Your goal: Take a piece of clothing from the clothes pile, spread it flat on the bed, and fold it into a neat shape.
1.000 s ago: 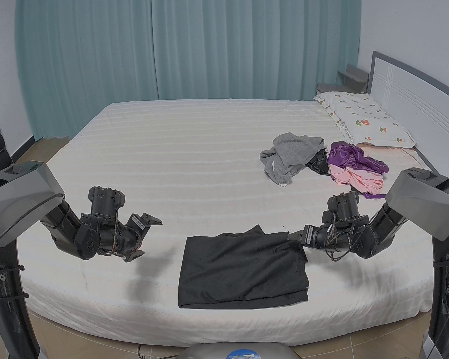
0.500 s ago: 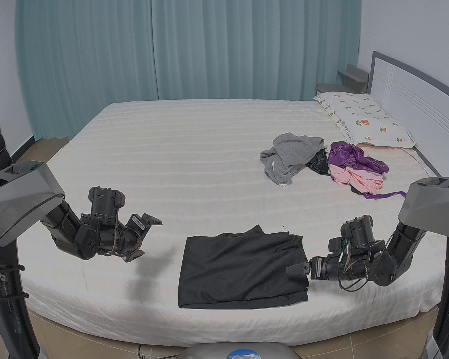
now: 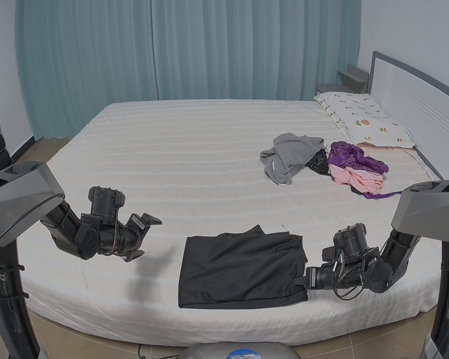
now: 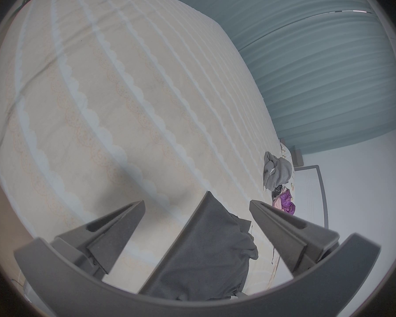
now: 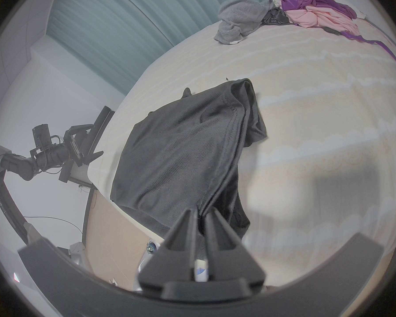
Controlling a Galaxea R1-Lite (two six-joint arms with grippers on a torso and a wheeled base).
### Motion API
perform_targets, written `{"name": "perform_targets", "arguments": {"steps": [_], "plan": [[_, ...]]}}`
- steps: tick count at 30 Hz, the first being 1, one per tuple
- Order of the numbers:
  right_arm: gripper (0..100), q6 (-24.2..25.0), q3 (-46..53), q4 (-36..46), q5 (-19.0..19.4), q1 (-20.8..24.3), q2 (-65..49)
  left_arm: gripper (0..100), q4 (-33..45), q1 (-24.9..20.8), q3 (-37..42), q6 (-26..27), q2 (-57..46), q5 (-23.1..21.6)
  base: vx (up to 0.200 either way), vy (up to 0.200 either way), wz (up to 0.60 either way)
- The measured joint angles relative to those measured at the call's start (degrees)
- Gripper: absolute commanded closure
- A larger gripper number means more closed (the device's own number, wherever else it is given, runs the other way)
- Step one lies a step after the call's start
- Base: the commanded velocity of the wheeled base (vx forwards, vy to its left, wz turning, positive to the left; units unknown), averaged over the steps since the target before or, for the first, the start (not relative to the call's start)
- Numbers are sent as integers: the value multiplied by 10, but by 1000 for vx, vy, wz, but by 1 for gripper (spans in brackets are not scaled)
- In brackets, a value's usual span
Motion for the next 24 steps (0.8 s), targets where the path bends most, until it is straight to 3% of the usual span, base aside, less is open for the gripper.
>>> {"name": "perform_targets", "arguments": {"steps": [22, 23, 24], "plan": [[100, -15, 76, -2, 0, -15, -54, 0, 0, 0, 0, 0, 0, 0, 0, 0, 0], [0, -17, 77, -1, 0, -15, -54, 0, 0, 0, 0, 0, 0, 0, 0, 0, 0], [0, -21, 78, 1, 0, -15, -54, 0, 0, 0, 0, 0, 0, 0, 0, 0, 0]]}}
